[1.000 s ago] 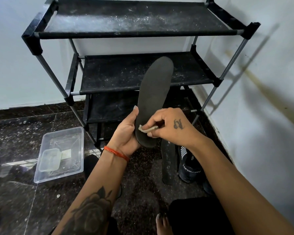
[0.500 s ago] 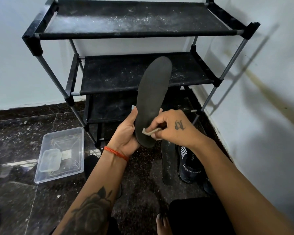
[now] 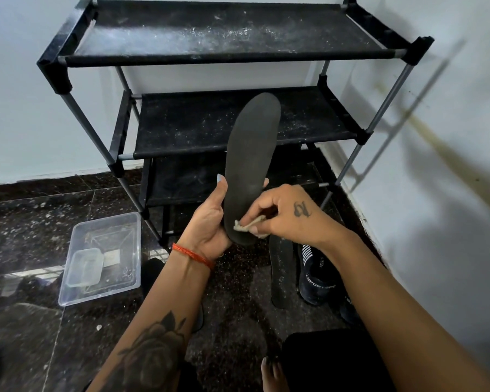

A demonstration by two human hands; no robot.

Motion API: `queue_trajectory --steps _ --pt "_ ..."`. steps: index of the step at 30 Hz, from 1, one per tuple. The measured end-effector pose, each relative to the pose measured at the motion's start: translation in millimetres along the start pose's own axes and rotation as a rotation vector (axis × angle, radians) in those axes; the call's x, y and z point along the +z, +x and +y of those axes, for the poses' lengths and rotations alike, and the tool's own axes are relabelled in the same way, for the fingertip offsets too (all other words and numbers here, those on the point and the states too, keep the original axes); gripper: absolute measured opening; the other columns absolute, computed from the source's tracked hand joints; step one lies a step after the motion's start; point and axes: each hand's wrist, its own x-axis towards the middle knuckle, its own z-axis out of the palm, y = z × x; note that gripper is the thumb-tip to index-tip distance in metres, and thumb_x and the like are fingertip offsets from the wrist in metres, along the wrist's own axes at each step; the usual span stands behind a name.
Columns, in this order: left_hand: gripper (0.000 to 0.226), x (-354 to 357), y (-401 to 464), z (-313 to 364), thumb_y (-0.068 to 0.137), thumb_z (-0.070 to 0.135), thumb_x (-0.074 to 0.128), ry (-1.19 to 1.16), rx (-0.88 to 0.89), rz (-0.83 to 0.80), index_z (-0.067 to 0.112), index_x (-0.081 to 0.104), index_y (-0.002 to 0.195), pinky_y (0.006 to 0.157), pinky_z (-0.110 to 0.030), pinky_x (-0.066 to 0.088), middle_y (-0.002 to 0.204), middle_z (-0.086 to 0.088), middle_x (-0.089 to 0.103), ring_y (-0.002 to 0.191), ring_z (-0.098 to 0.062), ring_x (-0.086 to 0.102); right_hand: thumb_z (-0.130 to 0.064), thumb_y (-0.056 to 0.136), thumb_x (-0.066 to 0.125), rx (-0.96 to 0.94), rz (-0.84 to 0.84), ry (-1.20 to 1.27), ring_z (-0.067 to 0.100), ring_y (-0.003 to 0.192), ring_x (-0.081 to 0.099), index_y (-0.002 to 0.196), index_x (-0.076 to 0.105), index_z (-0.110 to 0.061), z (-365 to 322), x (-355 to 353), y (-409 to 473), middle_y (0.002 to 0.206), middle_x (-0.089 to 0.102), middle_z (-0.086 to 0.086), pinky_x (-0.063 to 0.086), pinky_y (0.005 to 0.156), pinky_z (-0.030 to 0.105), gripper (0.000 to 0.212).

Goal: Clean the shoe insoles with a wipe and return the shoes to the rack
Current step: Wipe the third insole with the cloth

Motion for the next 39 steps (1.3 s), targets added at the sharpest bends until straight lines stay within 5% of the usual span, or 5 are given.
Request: queue_trajectory --steps 4,12,20,26,39 --pt "0.066 -1.0 1.6 -0.9 0.098 0.052 0.024 -0.015 -0.009 0.021 0.005 0.044 0.139 0.098 -0.035 0.048 0.137 -0.011 0.055 0.114 -0.021 0.057 0.003 0.066 0.071 0.096 -0.177 -0.061 -0.002 0.074 0.061 0.075 0.077 -0.025 1.7 -9.2 -5.6 0.076 0.071 -0.007 0.048 0.069 0.012 0.03" --pt "0.06 1.2 0.9 0.1 0.099 0.05 0.024 0.002 0.012 0.027 0.007 0.058 0.12 0.088 -0.032 0.053 0.116 -0.011 0.067 0.099 -0.019 0.068 0.002 0.078 0.068 0.06 0.22 0.322 0.013 0.061 0.063 0.087 0.069 -0.009 5.1 -12.7 -0.1 0.079 0.068 0.015 0.053 0.052 0.023 0.013" --pt "0.064 0.7 2.3 -0.3 0.099 0.051 0.022 -0.013 0.01 0.046 0.005 0.048 0.135 0.099 -0.034 0.047 0.135 -0.012 0.055 0.115 -0.022 0.058 0.0 0.076 0.066 0.105 0.006 -0.106 0.012 0.056 0.066 0.075 0.074 -0.02 11.1 -7.7 -0.4 0.069 0.069 -0.002 0.057 0.058 0.025 0.021" --pt "0.057 2.4 2.3 0.7 0.098 0.05 0.026 0.013 0.02 0.062 0.012 0.05 0.134 0.1 -0.035 0.043 0.124 -0.006 0.064 0.098 -0.016 0.068 0.01 0.072 0.054 0.126 0.424 0.324 0.019 0.049 0.056 0.065 0.064 -0.003 7.8 -18.0 0.9 0.057 0.063 0.001 0.048 0.044 0.026 0.018" --pt "0.064 2.9 1.3 0.9 0.098 0.05 0.024 0.025 0.031 0.057 0.004 0.047 0.136 0.09 -0.034 0.054 0.135 -0.012 0.056 0.113 -0.022 0.058 0.002 0.066 0.075 0.021 0.063 -0.177 -0.001 0.07 0.061 0.077 0.077 -0.019 14.6 -4.6 2.2 0.074 0.068 -0.008 0.047 0.068 0.006 0.024"
